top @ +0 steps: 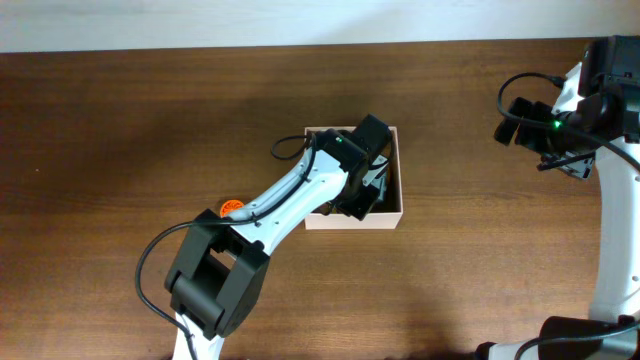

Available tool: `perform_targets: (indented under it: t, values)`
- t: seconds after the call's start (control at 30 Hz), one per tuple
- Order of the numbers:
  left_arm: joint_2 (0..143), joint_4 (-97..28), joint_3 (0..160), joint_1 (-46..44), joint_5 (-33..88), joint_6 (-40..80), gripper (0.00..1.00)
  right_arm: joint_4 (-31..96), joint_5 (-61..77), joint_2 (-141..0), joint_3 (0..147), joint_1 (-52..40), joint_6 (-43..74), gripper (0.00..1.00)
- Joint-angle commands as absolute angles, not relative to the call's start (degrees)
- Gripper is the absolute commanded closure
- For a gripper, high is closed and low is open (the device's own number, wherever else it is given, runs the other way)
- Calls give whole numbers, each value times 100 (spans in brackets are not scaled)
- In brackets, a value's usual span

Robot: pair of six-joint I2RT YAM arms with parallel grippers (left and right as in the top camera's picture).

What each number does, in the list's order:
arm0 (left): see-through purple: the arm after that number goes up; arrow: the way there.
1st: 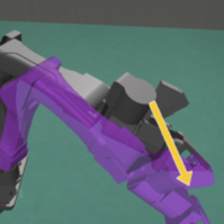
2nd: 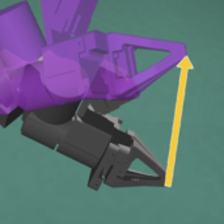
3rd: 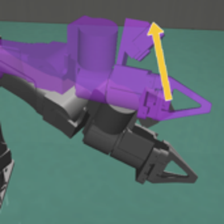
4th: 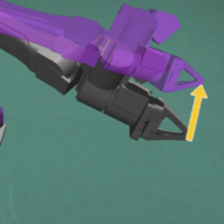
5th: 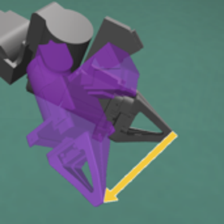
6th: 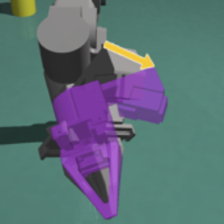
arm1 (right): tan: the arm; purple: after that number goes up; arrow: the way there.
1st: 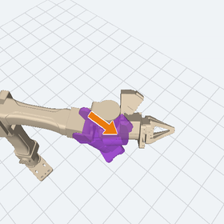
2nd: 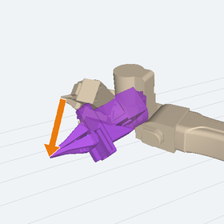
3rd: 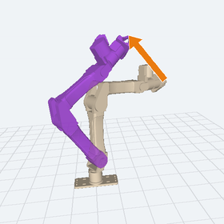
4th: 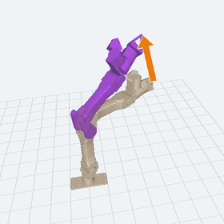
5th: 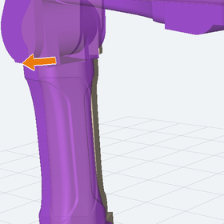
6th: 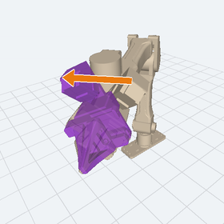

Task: Pack container
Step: 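Carry the yellow ball with the left gripper into the box and release, then grasp the orange round toy with the left gripper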

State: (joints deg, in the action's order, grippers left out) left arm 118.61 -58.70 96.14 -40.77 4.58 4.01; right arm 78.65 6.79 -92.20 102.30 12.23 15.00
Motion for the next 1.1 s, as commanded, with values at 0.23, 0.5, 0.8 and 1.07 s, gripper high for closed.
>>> perform_targets:
  t: [0.23, 0.5, 0.8, 1.07]
  values:
    - [11699, -6213, 10567, -3944, 292, 515, 78, 7865, 687, -9220, 10215, 1240, 1479, 0]
    - [11212, -7771, 12191, -3653, -687, 526, 39, 7867, 687, -9220, 10215, 1240, 1476, 0]
    - [10884, -9349, 12195, -2377, -1286, 969, 32, 7867, 687, -9220, 10215, 1240, 1479, 0]
    - [10884, -8486, 10903, -1140, -237, 792, 30, 7867, 687, -9220, 10215, 1240, 1479, 0]
